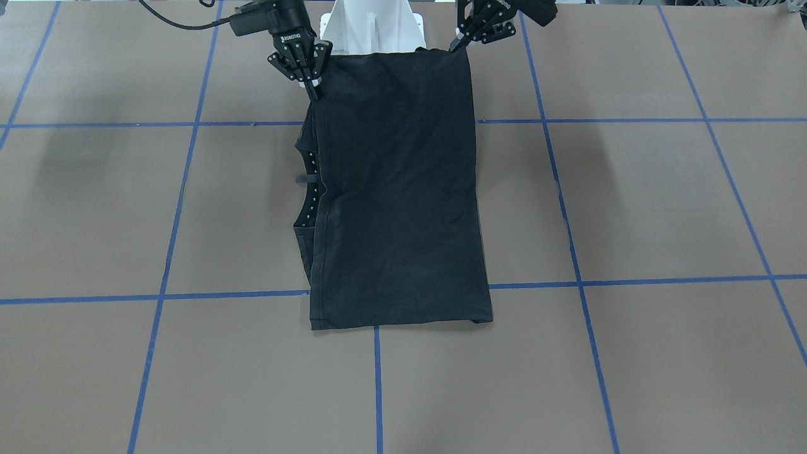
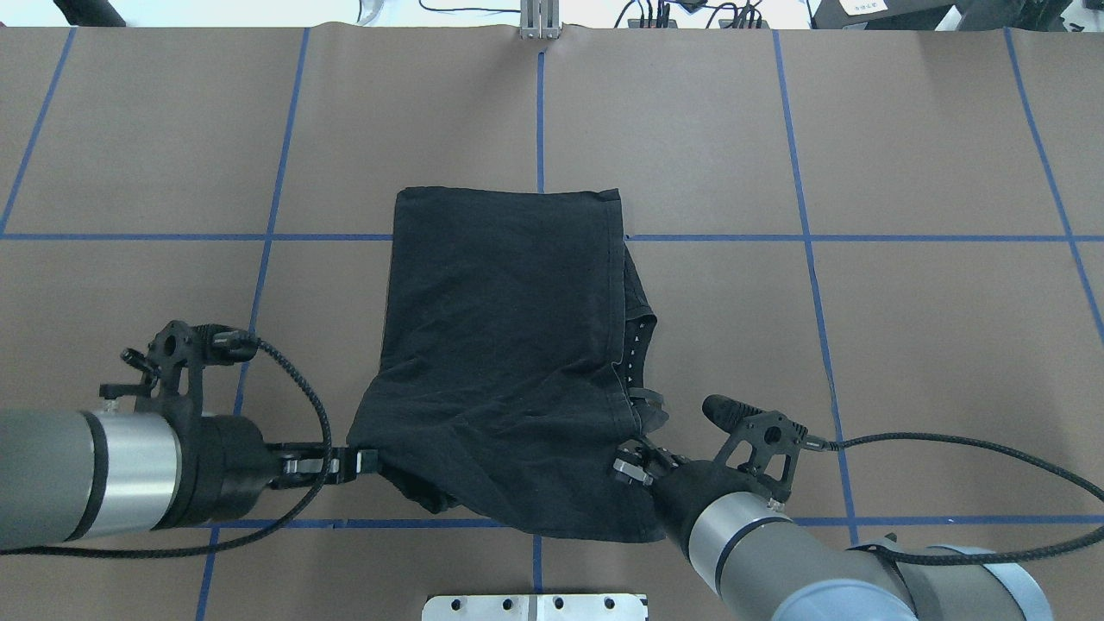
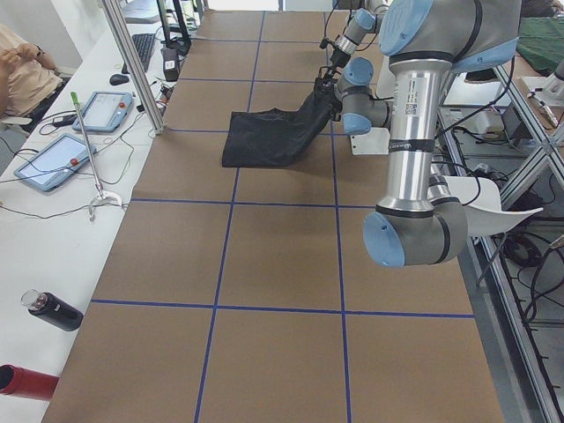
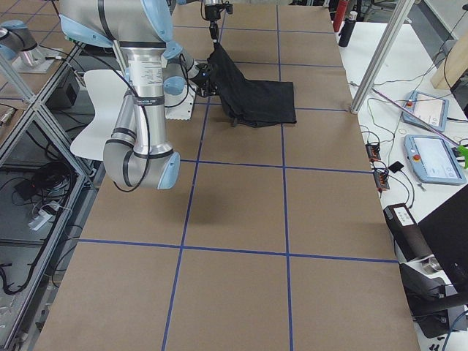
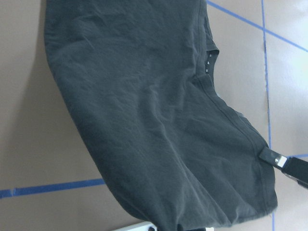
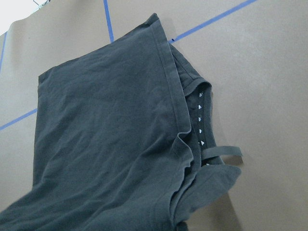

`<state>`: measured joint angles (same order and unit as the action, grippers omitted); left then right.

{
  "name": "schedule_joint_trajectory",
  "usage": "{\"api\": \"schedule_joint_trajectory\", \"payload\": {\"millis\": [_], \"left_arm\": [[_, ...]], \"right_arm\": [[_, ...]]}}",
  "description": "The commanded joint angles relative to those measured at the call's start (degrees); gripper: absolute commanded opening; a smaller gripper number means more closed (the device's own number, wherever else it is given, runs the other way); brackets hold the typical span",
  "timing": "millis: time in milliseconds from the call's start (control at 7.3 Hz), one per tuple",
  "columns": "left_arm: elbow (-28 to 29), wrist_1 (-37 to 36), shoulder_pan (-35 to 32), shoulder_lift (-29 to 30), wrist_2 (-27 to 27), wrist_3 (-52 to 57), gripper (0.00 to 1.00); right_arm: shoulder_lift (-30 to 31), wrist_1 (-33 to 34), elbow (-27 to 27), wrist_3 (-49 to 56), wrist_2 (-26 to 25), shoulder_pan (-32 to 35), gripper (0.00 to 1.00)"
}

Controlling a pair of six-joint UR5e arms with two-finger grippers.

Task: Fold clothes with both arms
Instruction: 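Lift the near edge with both grippers and fold it toward the far edge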

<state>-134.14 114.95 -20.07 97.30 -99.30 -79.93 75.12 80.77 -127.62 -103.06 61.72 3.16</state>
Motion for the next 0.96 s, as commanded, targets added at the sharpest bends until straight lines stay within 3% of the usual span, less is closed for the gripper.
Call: {"api": "schedule_joint_trajectory", "payload": {"millis": [0,411,822], "left_arm": [[8.0,-6.0,-6.8,8.9,-0.8,5.2,0.0],[14.9,-6.1,-13.7,12.1,-0.8,9.1,0.0],[26.9,-5.7,-18.1,19.2,-0.6,12.8,0.0]], "right_arm": [[-6.6,0.1,6.1,2.4,3.8,6.9,0.0],[-12.4,0.2,13.4,6.3,8.3,15.5,0.0],[-19.5,-0.1,24.8,8.7,9.4,20.9,0.0]]}}
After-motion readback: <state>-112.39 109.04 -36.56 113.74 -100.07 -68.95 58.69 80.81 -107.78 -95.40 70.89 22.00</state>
